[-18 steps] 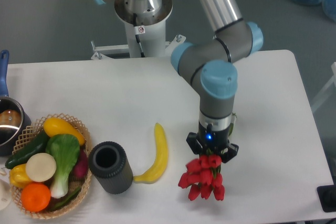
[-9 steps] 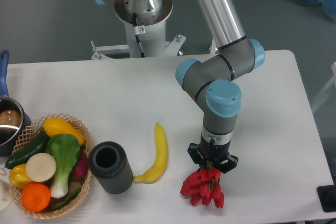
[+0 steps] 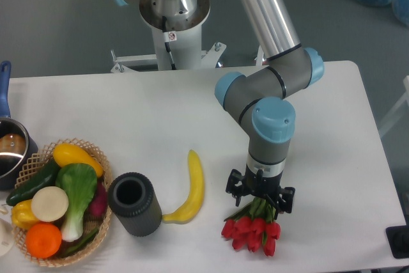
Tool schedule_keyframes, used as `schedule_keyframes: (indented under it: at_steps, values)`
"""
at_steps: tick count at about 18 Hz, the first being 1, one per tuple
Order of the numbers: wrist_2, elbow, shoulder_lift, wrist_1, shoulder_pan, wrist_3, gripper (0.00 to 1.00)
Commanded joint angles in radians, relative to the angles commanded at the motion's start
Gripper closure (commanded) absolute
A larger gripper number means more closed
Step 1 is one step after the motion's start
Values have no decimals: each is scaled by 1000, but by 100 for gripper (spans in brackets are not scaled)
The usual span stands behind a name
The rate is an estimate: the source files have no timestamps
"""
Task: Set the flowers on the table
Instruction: 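Open the gripper to release the tulips onto the table, then raise the open gripper up away from the tulips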
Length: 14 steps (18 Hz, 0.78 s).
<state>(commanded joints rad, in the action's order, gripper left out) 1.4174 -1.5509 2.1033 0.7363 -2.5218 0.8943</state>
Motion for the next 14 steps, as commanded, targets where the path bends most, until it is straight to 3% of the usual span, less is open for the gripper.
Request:
schedule_keyframes:
  at_steps: [4, 8, 11, 14]
  values:
    - [2, -3, -92, 5, -29, -5, 0]
    - [21, -83, -239, 9, -51, 31, 0]
    - [21, -170, -327, 17, -87, 157, 0]
    - [20, -202, -377, 56, -133, 300, 0]
